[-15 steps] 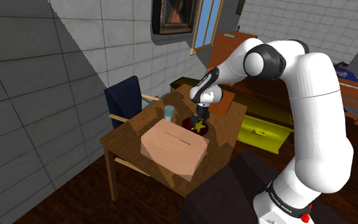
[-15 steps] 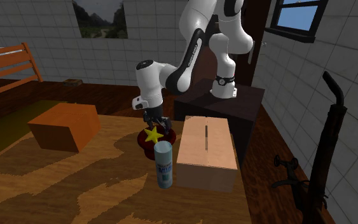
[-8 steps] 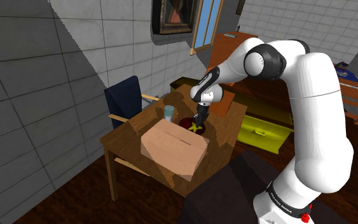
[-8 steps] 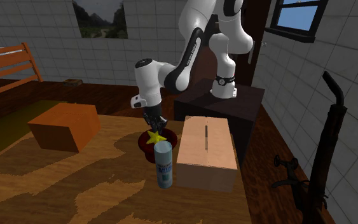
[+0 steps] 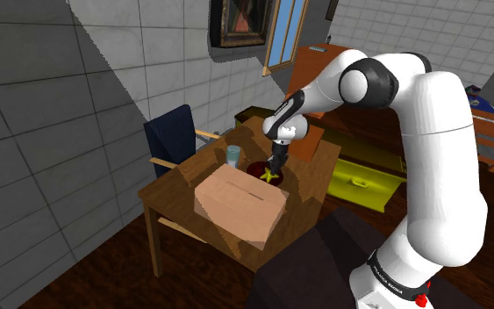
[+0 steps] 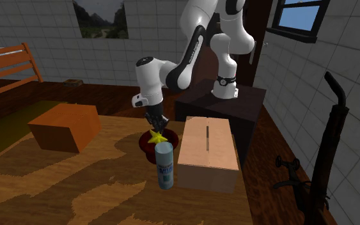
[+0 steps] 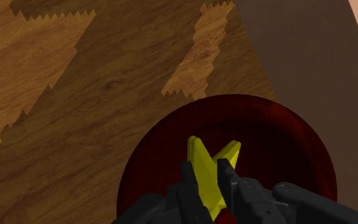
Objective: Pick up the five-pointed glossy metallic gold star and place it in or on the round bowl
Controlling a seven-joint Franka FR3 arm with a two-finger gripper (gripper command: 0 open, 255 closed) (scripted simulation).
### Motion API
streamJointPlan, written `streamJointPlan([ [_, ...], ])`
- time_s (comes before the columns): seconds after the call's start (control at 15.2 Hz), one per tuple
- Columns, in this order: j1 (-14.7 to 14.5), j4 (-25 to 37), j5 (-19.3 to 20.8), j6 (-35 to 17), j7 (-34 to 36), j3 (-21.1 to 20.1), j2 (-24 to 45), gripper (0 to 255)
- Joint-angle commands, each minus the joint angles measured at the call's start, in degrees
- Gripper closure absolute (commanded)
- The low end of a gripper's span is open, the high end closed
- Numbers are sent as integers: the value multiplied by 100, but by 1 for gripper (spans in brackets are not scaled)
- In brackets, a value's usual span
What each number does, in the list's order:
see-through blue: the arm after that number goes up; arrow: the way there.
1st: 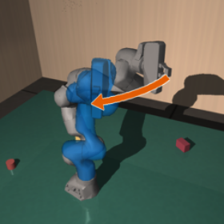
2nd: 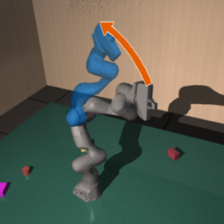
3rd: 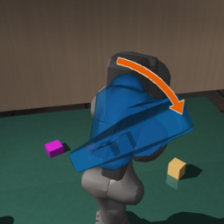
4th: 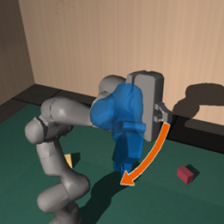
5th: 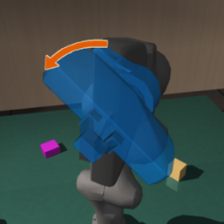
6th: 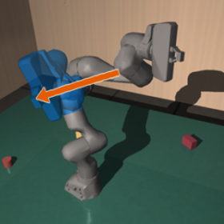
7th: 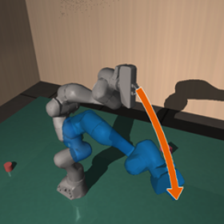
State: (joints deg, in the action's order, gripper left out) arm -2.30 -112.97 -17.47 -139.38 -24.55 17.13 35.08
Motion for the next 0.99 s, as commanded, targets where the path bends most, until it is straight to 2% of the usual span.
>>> streamJointPlan([
  [0.0,-51,-59,40,101,34,11,-99,255],
  [0.33,-95,-107,118,237,80,79,-297,255],
  [0.4,-95,-107,118,237,80,79,-297,0],
  [0.53,-701,1244,1010,1423,1089,454,585,0],
  [0.66,-991,2994,1576,2856,1674,627,1754,0],
  [0.73,-1018,4111,1794,3688,1848,671,2483,0],
  [0.79,-1014,4499,1845,3961,1882,690,2733,0],
  [0.92,-1020,4333,1840,3802,1880,699,2727,0],
])
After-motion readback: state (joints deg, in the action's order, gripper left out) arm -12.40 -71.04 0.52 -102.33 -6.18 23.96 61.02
